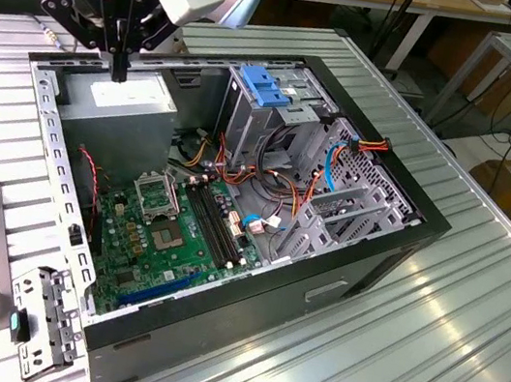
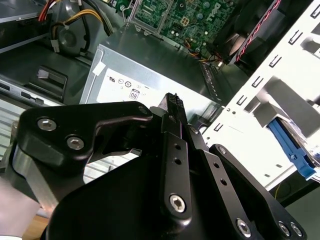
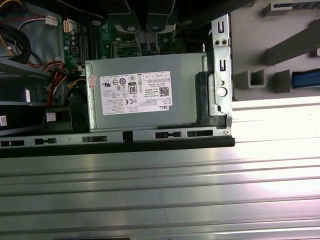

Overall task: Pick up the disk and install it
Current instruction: 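Reach for the disk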

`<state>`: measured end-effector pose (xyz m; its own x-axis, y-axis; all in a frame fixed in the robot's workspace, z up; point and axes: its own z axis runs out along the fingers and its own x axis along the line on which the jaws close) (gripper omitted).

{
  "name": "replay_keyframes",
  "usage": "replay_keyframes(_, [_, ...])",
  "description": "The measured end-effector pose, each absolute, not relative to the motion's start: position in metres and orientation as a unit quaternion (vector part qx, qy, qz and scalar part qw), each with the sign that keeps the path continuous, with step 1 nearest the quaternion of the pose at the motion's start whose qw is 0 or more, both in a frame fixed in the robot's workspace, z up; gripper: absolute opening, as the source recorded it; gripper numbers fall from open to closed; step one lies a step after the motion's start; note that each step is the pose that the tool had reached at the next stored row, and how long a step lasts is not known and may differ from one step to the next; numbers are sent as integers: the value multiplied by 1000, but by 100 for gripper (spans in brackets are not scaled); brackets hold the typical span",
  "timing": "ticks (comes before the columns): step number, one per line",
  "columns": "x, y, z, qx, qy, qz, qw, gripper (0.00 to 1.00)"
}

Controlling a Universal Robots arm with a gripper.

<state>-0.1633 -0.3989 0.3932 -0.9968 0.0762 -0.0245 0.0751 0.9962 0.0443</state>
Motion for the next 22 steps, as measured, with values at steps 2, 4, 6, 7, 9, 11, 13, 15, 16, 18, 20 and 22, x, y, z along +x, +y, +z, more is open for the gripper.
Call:
replay_keyframes(2, [-164,-399,393,38,999,22,13,11])
replay_keyframes(4, [-165,-399,393,38,999,22,13,11])
replay_keyframes(6, [-166,-399,393,38,999,22,13,11])
replay_keyframes(7, [-166,-399,393,38,999,22,13,11])
replay_keyframes(9, [-167,-399,393,38,999,22,13,11])
replay_keyframes(11, [-167,-399,393,38,999,22,13,11])
replay_keyframes(13, [-168,-399,393,38,999,22,13,11])
replay_keyframes(15, [-169,-399,393,38,999,22,13,11])
replay_keyframes(16, [-169,-399,393,38,999,22,13,11])
replay_keyframes(18, [-171,-399,393,38,999,22,13,11])
replay_keyframes(20, [-171,-399,393,38,999,22,13,11])
replay_keyframes(22, [-172,-399,393,38,999,22,13,11])
